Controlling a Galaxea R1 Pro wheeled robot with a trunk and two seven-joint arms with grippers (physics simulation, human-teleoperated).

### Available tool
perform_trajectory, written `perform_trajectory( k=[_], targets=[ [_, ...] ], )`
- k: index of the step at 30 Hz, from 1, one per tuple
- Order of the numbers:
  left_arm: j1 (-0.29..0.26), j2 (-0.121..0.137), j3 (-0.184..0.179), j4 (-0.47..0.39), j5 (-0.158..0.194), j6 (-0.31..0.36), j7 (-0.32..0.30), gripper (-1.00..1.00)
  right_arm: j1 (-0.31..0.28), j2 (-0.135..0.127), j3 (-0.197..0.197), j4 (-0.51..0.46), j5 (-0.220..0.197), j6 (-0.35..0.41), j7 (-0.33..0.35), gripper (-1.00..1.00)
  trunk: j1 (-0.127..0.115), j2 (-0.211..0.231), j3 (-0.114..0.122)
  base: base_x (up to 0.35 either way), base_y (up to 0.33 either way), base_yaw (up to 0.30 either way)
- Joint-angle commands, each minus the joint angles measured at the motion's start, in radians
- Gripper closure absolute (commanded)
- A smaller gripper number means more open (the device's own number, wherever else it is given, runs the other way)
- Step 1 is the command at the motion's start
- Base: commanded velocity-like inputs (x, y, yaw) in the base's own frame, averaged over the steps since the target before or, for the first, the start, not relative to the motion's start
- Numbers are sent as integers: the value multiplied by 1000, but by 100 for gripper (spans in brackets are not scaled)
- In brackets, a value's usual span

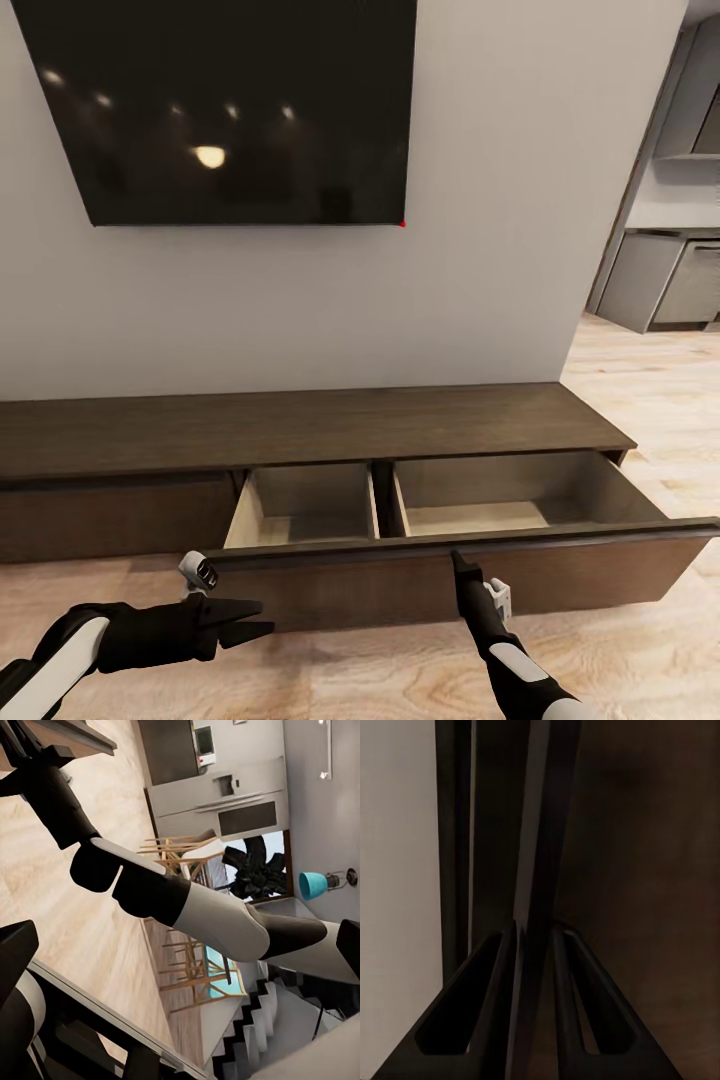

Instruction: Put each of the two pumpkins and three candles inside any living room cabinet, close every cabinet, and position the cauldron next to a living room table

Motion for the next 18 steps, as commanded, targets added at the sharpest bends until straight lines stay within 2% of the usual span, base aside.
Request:
perform_trajectory(
  k=[1,18],
  targets=[
    [-1,0,-2,1,3,4,-2,-100,-1,3,47,-1,7,-8,11,100,0,-1,-1,-20,0,0],
    [-1,0,-2,1,3,4,-2,-100,-1,3,47,-1,7,-8,11,100,0,-1,-1,-20,0,0]
  ],
)
